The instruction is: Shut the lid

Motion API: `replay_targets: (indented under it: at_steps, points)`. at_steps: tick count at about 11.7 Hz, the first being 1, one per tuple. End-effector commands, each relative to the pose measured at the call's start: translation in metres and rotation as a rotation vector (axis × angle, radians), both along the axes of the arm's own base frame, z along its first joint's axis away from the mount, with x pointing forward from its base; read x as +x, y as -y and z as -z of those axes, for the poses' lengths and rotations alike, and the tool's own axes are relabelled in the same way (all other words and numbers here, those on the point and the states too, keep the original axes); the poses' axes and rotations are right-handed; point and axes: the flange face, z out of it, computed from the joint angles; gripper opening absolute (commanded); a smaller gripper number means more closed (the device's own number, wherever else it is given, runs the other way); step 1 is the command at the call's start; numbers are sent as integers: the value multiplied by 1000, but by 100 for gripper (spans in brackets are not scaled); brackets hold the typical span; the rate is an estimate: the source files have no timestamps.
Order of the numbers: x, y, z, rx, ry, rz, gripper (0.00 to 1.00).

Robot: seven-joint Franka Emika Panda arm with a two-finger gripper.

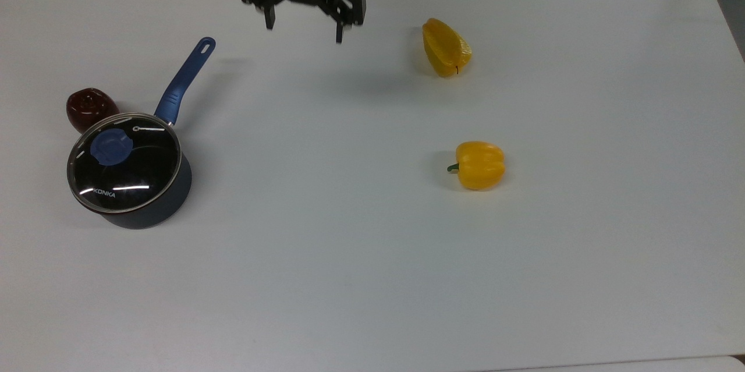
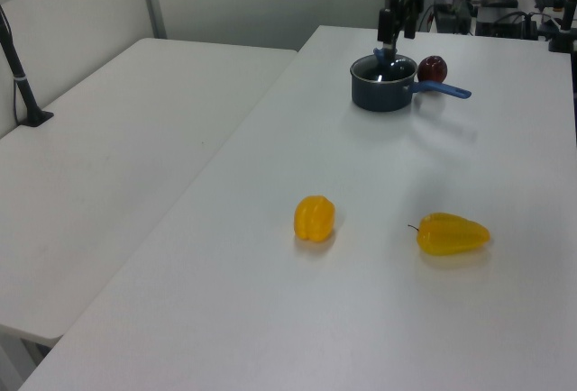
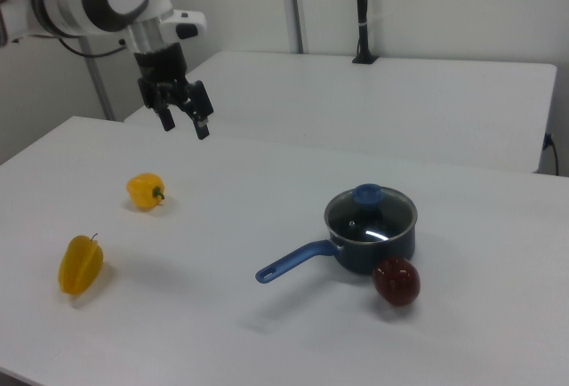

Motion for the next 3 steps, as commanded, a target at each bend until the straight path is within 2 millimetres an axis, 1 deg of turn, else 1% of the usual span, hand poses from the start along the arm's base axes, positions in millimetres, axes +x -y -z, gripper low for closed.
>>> replay_targets:
  at_steps: [1,3]
  points:
    - [-47,16,-19,22,-15,-11,100]
    - [-52,24,-23,20,-32,1,100]
